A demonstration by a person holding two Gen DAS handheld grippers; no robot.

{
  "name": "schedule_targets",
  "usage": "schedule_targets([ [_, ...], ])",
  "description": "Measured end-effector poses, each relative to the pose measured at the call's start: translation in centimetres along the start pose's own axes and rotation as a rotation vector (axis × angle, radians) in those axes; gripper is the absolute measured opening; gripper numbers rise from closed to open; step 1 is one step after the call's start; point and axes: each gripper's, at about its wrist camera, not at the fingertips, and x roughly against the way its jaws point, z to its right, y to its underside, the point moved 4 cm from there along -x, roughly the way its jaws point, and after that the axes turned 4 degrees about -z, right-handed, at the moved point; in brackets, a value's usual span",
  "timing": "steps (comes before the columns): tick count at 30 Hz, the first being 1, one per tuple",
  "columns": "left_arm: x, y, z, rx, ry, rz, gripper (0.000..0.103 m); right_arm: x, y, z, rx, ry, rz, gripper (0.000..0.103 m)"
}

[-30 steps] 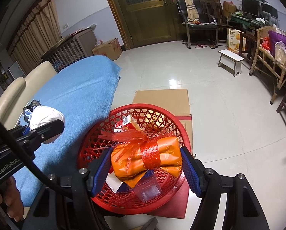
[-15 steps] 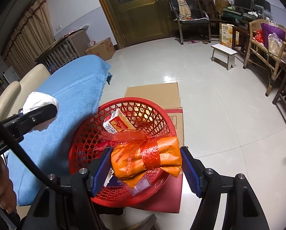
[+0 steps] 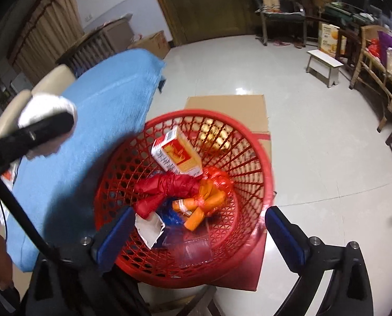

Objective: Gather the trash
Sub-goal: 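Open the left tool to drop the white tissue bundle into the basket, then move both tools back over the table toward the black bag and blue mask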

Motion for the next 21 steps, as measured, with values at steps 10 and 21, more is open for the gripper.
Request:
schedule_targets([
  [10,-1.6,-0.1,2.2,-0.048,0.041,-0.034,0.028,3.9,-1.1,5.2,-0.148,0.074,0.105,0.1],
  [21,-3.0,0.3,3.5,-0.05,0.146,-0.111,0.079,4.7,-1.8,6.3,-0.188,0.077,0.135,0.1],
])
